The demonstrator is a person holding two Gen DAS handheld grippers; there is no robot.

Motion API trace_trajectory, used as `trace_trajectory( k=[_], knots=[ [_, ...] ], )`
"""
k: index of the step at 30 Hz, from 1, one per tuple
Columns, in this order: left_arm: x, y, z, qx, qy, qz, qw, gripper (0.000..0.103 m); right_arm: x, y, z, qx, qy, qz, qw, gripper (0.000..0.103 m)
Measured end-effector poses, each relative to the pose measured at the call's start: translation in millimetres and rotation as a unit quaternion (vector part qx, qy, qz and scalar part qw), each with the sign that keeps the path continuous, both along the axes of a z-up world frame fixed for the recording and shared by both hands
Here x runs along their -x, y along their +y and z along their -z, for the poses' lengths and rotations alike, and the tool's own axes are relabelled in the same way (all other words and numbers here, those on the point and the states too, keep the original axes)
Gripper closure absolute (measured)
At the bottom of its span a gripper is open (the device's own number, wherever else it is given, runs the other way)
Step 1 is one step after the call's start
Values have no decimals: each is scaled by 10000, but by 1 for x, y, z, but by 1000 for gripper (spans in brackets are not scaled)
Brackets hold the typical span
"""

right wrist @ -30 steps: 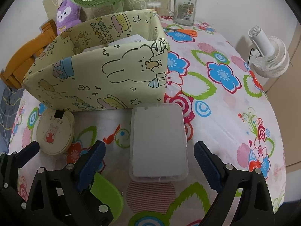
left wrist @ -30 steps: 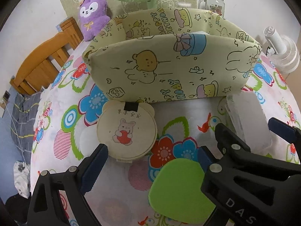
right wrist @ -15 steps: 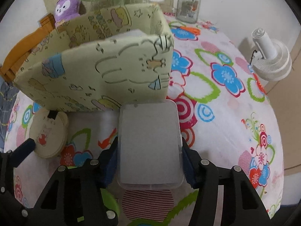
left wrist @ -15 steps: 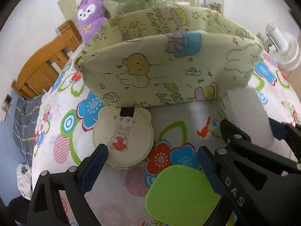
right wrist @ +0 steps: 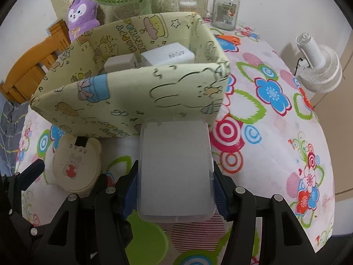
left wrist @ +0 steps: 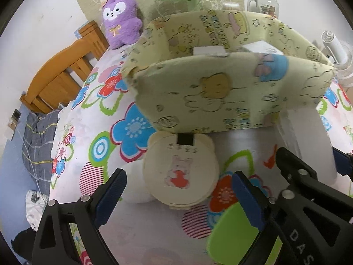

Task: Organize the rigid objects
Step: 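Grasp the round beige bear-print compact with the left tool while the right tool holds the container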

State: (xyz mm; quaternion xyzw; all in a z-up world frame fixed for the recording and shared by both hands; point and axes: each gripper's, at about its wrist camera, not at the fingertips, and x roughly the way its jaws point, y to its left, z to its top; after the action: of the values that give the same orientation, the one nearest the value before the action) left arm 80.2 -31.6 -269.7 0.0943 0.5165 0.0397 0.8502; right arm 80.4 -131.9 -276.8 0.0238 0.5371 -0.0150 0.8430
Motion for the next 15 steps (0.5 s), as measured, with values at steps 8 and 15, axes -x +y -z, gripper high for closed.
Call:
trace_trajectory(
  k=[8, 15],
  knots=[
    [-1, 10, 7, -56, -109, 175, 9998, 6, 4, 6, 6, -104, 151, 333, 9993, 41],
    [-5, 2, 11, -278, -147, 371, 9988, 9, 8, 5, 9, -13, 213, 464, 9987, 41]
  ],
)
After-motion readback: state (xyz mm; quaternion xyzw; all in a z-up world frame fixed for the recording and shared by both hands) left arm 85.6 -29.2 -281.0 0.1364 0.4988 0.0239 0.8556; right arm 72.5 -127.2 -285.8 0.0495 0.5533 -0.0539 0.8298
